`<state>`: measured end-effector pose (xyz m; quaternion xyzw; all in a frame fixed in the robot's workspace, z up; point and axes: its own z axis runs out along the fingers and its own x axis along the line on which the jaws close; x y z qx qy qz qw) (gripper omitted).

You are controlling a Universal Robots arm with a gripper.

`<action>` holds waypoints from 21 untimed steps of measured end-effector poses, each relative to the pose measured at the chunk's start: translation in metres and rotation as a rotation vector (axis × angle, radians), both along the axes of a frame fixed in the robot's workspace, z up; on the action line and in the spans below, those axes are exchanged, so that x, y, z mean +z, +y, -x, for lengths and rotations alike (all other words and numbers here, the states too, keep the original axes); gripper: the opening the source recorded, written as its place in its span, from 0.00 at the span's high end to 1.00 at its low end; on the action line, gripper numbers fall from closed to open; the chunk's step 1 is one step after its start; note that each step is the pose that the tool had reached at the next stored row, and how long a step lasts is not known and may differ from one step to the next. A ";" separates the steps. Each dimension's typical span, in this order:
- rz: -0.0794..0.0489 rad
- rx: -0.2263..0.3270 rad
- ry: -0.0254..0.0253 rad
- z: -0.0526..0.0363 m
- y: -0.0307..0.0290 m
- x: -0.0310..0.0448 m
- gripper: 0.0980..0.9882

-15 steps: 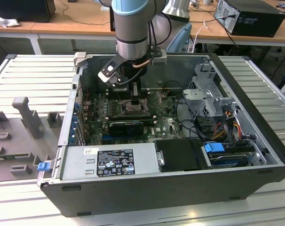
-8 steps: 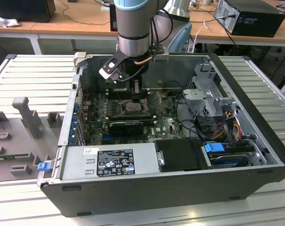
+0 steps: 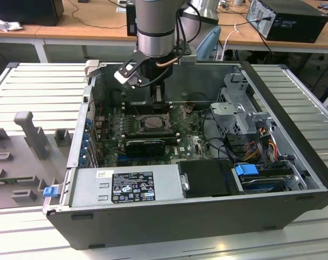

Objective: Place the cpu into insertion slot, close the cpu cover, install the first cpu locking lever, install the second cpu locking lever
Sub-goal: 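Close the cpu cover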

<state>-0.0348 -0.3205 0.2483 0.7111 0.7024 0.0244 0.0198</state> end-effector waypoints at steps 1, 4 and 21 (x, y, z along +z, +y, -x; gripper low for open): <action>0.000 0.000 0.0000 -0.0015 0.0000 -0.0001 0.99; 0.000 0.000 0.0000 -0.0047 0.0000 -0.0002 0.99; -0.001 -0.005 0.0107 -0.0317 -0.0002 0.0086 0.99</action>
